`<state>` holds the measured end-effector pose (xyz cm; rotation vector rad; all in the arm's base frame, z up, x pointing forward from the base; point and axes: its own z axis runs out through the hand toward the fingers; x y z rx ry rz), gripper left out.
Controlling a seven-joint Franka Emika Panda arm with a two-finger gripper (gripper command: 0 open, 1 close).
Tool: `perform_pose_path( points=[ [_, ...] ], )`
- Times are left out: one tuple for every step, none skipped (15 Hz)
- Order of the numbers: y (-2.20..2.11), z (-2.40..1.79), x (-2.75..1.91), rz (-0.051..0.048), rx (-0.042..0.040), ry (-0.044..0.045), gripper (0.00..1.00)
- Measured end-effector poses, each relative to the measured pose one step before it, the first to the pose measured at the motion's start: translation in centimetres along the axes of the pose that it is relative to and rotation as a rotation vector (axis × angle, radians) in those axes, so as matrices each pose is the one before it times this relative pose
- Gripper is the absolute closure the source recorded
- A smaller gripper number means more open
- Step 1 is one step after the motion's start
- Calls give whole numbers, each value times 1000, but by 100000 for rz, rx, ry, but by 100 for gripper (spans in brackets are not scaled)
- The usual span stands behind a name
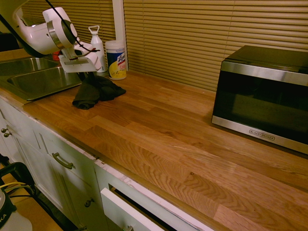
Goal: Clear the spill
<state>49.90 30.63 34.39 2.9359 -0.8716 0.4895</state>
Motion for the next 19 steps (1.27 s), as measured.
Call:
perform_pose_path(
  points=[
    [-716,-91,-716,-684,9,-67,100],
    [-556,-92,-602,-580,190,18,100],
    [-444,-124,-509,-348,284,7,100],
    [-326,-132,-371,-242,-15,-8,0],
    [-228,-61,-228,-218,-214,-43,0],
    [-89,41,-191,-82,-104,-41,0],
    [-32,78,-106,151,-105,34,0],
    [-8,24,-28,402,-35,47,0],
    [-1,3,-5,158,-4,6,0],
    [-4,-3,-7,59,11,0,0],
    [-32,-23,-59,2,94,-3,0],
    [-71,-48,-155,-75,103,-14,0],
    [-59,-41,-135,-21,79,-15,0],
    [-16,-47,-47,34,-16,24,0],
    [12,-208,48,217,71,210,0],
    [22,-577,85,348,90,521,0],
    [32,-1084,25,545,-10,916,0],
    [21,-1444,-69,403,168,1153,0],
    [25,-1680,-136,131,414,1288,0]
  ],
)
